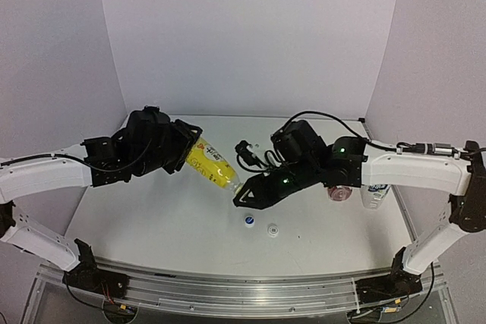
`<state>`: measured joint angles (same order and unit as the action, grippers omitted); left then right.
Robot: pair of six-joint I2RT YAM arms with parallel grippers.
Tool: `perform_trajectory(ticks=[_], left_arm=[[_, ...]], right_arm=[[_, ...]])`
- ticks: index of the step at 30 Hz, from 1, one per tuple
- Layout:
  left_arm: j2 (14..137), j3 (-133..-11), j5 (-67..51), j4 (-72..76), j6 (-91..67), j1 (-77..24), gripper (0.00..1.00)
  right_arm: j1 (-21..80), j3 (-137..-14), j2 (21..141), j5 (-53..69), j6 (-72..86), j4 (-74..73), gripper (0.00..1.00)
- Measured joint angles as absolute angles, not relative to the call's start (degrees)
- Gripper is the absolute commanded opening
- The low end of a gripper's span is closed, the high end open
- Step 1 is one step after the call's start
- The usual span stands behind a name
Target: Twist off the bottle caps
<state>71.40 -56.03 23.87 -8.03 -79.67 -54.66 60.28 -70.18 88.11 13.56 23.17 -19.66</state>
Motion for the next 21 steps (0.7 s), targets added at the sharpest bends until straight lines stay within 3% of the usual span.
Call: perform_trajectory(ticks=[6, 11, 14, 19, 21], left_arm=[[77.1, -61.8, 25.4, -23.1, -86.4, -54.4, 0.0], [80.6, -65.7, 26.4, -31.3, -91.3, -54.0, 0.0], [81.2, -66.0, 26.6, -33.4, -93.8, -54.0, 0.0], [81.1, -66.0, 25.6, -33.4, -96.2, -54.1, 0.0], [80.3, -65.3, 25.3, -31.0, -95.5, -54.3, 0.0]], right_arm=[[67.7, -76.5, 95.2, -9.3, 14.7, -28.7, 0.02], [72.5, -80.4, 101.9, -29.7, 8.9, -31.8, 0.05], [73.9, -81.1, 104.1, -35.7, 7.3, -32.2, 0.26], [74.0, -80.9, 103.9, -34.3, 7.2, -32.0, 0.81], [73.8, -80.1, 102.4, -31.0, 7.8, -32.0, 0.87]])
